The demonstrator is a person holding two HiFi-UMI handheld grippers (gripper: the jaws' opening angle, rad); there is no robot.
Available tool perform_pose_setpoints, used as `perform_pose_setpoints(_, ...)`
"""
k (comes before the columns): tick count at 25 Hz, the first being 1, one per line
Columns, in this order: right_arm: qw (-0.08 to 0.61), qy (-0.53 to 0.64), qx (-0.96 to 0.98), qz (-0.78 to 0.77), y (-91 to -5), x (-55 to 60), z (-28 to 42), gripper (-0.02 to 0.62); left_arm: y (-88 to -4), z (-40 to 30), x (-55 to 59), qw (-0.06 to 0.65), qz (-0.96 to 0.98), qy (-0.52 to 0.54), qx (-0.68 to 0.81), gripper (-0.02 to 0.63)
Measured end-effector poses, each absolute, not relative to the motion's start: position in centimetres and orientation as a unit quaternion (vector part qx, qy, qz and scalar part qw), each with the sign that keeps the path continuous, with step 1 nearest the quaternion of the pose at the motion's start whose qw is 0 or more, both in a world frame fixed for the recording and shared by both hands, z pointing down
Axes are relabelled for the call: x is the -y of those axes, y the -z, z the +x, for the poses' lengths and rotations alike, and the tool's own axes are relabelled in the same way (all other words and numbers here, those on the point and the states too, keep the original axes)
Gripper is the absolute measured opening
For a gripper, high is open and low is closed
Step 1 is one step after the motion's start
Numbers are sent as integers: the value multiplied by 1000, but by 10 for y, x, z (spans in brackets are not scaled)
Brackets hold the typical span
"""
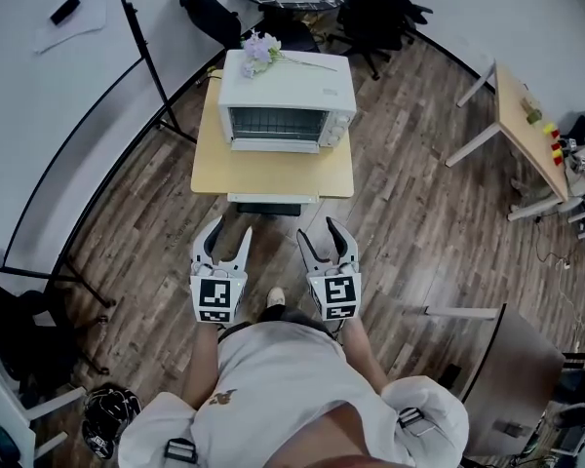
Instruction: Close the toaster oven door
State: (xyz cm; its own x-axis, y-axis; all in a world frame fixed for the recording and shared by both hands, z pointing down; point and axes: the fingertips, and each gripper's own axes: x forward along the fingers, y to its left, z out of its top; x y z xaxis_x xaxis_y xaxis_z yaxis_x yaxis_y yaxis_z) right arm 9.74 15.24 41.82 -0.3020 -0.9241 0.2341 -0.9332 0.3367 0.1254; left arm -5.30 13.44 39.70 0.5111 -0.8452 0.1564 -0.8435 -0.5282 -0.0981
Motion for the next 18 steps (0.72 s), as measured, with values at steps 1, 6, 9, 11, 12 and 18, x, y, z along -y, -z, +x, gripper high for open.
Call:
perform_pose_setpoints(1,132,-17,808,573,-418,-148,99,259,-396,-51,-131,5,-868,93,-488,198)
perform_pose_setpoints(6,129,-16,814,566,-414,-131,111,259,-394,-39,-119,6,-862,94,-498,199)
perform_pose_setpoints(9,127,-16,817,563,-415,-123,116,259,-396,-33,-114,6,-860,96,-501,199)
perform_pose_setpoints(11,125,-17,818,561,-415,-118,119,259,-397,-29,-110,5,-860,98,-501,199)
perform_pose_setpoints(12,124,-18,819,561,-416,-115,121,259,-396,-27,-108,6,-859,98,-502,201)
perform_pose_setpoints(18,122,-18,824,553,-417,-95,123,258,-396,-26,-93,7,-854,100,-510,201)
